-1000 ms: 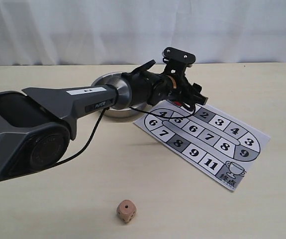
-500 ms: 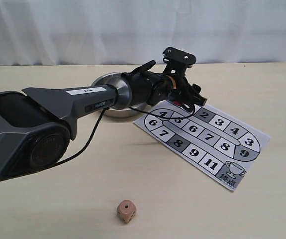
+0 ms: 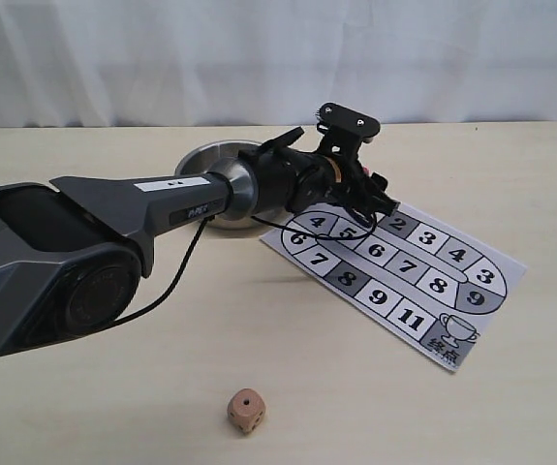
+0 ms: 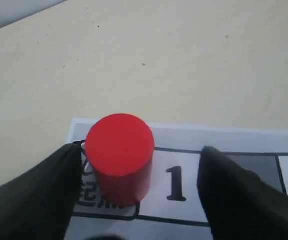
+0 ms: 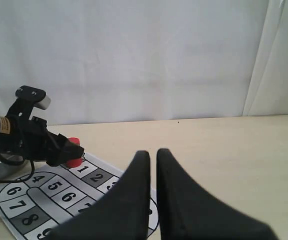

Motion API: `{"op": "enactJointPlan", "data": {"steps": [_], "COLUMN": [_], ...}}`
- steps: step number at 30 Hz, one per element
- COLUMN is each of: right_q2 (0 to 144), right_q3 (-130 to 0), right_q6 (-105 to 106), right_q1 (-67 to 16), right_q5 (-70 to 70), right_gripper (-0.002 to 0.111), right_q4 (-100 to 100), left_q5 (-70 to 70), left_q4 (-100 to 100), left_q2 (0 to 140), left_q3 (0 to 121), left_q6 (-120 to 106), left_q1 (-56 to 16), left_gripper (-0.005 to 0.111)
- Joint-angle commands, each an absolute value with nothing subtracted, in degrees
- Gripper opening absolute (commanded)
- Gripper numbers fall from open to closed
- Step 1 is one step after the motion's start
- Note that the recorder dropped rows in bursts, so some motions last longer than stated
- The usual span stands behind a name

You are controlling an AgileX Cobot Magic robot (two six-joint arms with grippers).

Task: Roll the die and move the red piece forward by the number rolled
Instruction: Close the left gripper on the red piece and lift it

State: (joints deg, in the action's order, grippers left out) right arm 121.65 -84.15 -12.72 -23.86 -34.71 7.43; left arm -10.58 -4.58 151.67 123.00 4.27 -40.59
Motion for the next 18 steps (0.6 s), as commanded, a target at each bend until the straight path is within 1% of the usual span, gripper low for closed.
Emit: {"op": "enactJointPlan", "data": {"steps": [1,4,10,14,16,18], "right_q2": [122.0,122.0,122.0,122.0,122.0,122.0], "right_q3": [-84.0,-84.0,-84.0,-84.0,-84.0,-84.0], "right_q6": [-12.7,-12.7,-12.7,-12.7,-12.7,-12.7], "right_q1": [-23.5,-23.5,-23.5,-23.5,-23.5,-23.5], "right_q5": [-34.1,-34.1,-34.1,-34.1,-34.1,-34.1], "right_gripper": [0.004,0.004,0.004,0.004,0.004,0.004], "right_q4": [7.3,7.3,7.3,7.3,7.3,7.3], "left_q5": [-8.3,-7.6,-7.3,-7.3,-7.3,-7.3], "left_q4": [-4.9,-4.9,-4.9,-4.9,-4.9,-4.9], "left_q2": [151.6,151.6,151.6,151.6,151.6,151.6], "left_q3": [123.4,123.4,123.4,123.4,123.4,123.4], "left_q6": [4.8,4.8,4.8,4.8,4.8,4.8], "left_q1": [-40.4,-40.4,-40.4,-40.4,-40.4,-40.4], "left_gripper": [0.063,0.063,0.047,0.046,0.040,0.029]}}
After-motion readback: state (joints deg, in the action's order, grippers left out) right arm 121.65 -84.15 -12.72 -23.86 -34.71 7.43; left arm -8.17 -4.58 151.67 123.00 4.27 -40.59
